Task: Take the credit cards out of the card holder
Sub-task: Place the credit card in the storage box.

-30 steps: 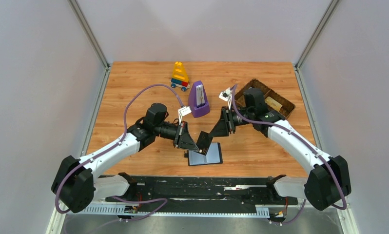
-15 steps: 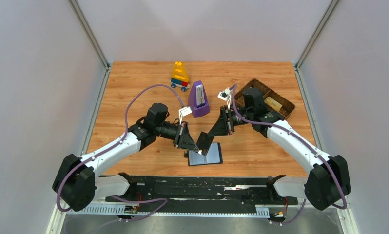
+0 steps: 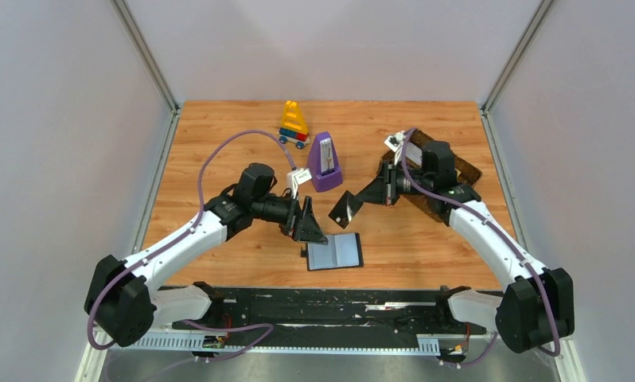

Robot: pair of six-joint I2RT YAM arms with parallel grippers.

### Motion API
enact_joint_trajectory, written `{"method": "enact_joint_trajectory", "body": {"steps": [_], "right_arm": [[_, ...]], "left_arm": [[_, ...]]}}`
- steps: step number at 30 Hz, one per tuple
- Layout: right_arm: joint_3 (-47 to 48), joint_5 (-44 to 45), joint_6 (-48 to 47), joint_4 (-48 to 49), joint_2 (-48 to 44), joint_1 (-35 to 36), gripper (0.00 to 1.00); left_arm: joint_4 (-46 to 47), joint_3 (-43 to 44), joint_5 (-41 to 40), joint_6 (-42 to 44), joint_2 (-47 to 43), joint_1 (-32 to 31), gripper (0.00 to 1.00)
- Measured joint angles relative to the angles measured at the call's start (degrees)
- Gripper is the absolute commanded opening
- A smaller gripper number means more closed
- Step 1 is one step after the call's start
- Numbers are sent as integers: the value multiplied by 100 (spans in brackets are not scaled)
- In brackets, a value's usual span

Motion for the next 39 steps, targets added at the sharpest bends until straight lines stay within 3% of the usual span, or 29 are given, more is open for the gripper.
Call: {"method": "enact_joint_trajectory", "body": {"steps": [5,16,28,39], "right_arm": [[-188,651,407,232,-275,-791,0],[-1211,3117,1451,1279,-1303,-2647,0],[-2514,4972,2640,2629,-1408,-3178,0],[-2761,5204,3423,3381,-684,-3178,0]], "left_arm": [[-542,295,-306,197,-92,0,100],[-1956,1064,-1222,938,-413,0,100],[-2680,1117,-2013,1493,-566,2,100],[-2765,1110,-2221,1652,-629,2,100]]}}
